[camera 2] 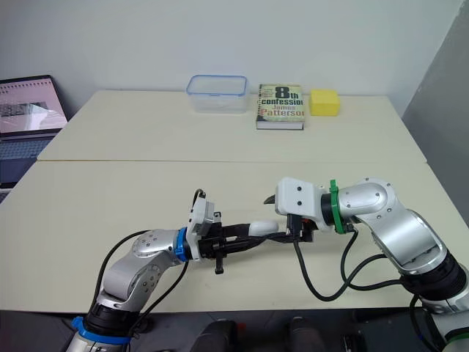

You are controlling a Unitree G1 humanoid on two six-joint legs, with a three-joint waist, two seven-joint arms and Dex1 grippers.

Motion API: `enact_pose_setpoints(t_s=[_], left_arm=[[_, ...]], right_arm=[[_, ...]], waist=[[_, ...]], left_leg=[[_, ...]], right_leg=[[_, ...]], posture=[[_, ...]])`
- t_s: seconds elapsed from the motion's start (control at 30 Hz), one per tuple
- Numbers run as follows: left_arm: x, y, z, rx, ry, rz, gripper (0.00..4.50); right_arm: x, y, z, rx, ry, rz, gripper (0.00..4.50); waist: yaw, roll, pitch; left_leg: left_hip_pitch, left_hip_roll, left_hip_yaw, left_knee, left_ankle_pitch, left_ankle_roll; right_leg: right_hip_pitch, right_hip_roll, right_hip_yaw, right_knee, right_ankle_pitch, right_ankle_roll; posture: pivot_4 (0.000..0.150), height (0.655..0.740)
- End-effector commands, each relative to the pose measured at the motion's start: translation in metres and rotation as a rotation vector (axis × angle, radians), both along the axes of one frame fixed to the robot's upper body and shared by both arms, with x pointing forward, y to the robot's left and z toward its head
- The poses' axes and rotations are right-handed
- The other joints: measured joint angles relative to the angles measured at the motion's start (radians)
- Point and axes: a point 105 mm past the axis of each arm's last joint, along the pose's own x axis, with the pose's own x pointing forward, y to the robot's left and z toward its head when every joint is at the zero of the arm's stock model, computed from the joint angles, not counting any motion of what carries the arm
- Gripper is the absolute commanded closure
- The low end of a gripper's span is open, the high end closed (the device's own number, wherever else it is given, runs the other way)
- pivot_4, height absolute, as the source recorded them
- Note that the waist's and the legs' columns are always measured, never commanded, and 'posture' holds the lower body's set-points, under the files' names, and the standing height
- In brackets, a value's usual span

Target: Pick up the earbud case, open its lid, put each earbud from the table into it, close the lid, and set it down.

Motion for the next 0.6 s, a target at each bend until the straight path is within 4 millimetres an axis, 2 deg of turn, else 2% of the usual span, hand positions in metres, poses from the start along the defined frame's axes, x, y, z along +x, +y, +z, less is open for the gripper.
enact_pose_setpoints(t_s=[0.03,0.6], left_arm=[[-0.006,-0.005,0.005,0.001,-0.056,-0.052,3.75],[-0.006,0.002,-0.004,0.014,-0.090,-0.029,3.75]], right_arm=[[0.005,-0.003,0.012,0.001,-0.055,-0.012,0.91],[0.003,-0.010,0.026,0.049,0.006,-0.008,0.91]], waist=[[0.000,0.000,0.000],[0.000,0.000,0.000]], left_leg=[[0.000,0.000,0.000,0.000,0.000,0.000],[0.000,0.000,0.000,0.000,0.000,0.000]], right_leg=[[0.000,0.000,0.000,0.000,0.000,0.000],[0.000,0.000,0.000,0.000,0.000,0.000]], posture=[[0.150,0.7400],[0.150,0.7400]])
